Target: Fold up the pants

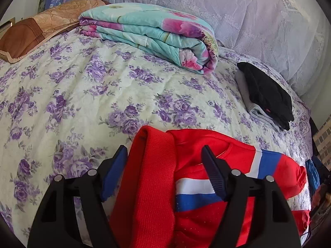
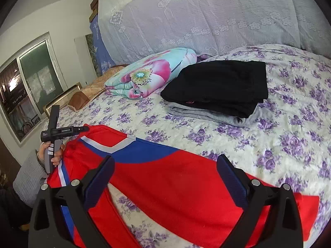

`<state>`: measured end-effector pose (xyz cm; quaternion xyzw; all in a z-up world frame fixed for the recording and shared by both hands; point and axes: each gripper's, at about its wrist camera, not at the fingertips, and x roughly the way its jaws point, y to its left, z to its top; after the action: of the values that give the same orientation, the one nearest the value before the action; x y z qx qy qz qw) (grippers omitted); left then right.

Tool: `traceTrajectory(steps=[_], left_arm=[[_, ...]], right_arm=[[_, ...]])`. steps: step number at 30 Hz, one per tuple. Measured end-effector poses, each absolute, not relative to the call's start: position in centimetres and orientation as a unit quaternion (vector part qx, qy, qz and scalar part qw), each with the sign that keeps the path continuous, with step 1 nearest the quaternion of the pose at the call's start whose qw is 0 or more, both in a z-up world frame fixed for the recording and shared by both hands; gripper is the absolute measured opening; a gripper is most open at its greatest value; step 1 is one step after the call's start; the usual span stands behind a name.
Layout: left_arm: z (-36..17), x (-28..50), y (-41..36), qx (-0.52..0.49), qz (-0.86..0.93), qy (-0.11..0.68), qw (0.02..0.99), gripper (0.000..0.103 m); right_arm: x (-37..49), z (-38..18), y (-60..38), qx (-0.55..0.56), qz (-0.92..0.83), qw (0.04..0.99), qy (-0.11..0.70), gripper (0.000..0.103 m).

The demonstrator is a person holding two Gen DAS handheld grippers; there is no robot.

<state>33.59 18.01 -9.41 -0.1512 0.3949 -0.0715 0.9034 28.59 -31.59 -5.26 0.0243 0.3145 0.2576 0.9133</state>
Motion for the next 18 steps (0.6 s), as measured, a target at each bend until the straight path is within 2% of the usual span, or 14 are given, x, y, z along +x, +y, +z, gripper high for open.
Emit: traceTrajectory(steps=[14, 18], left_arm=[[-10.4, 34.9, 20.0, -0.206, -0.092, 0.401, 0.888, 0.071], [-10.5, 34.9, 19.3, -0.191, -0.102, 0.403, 0.889, 0.069]], right_arm=[[36.1, -9.8, -29.9, -0.073, 0.32, 0.861, 0.389, 0.098], [37.6, -10.8, -29.3, -0.101, 0.341, 0.842, 0.405, 0.087]])
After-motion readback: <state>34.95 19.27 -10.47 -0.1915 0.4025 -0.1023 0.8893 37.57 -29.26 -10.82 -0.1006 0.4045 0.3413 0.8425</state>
